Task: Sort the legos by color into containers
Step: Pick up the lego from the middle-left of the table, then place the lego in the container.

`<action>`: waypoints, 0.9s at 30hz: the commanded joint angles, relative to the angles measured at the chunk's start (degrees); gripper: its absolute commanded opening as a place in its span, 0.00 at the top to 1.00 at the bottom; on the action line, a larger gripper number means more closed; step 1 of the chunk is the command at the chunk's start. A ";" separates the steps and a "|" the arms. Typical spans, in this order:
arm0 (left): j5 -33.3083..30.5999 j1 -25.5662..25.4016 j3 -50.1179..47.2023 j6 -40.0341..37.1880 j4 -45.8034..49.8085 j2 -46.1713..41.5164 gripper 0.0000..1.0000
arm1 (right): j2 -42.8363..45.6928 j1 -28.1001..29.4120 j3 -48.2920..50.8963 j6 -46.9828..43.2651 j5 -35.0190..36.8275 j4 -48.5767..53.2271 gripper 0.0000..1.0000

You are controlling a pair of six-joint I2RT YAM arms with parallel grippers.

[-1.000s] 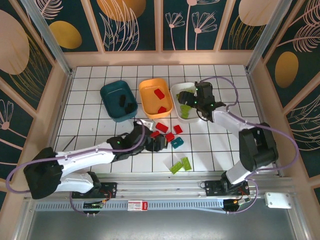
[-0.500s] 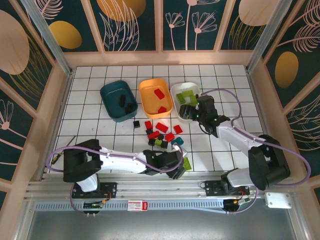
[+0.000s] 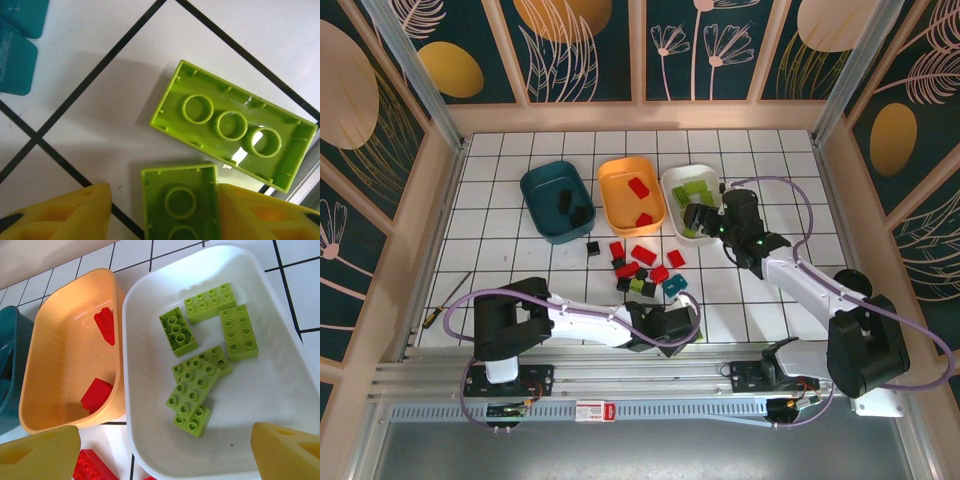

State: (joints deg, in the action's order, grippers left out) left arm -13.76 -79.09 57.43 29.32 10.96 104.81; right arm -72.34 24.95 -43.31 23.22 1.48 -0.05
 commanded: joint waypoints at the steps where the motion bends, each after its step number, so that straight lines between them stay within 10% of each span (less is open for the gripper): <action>1: -1.92 -0.02 0.32 -0.73 2.48 2.04 0.52 | 1.32 -0.50 1.03 0.24 0.90 -0.23 0.12; 11: -5.96 1.03 -0.92 0.39 1.52 -4.74 0.74 | 2.67 -0.97 2.15 1.18 1.15 -1.09 0.12; 18: -3.24 13.01 -3.30 0.17 -8.52 -18.68 0.74 | 5.54 -1.34 4.64 3.00 1.53 -1.96 0.12; 27: 7.48 27.41 15.08 -0.20 -12.69 -3.78 0.76 | 10.48 -1.40 7.58 4.89 2.15 -0.99 0.12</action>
State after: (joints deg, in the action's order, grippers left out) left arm -10.94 -53.43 67.29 29.12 0.10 95.35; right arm -64.05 23.92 -36.58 26.59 1.93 -0.62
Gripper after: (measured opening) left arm 0.279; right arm 0.881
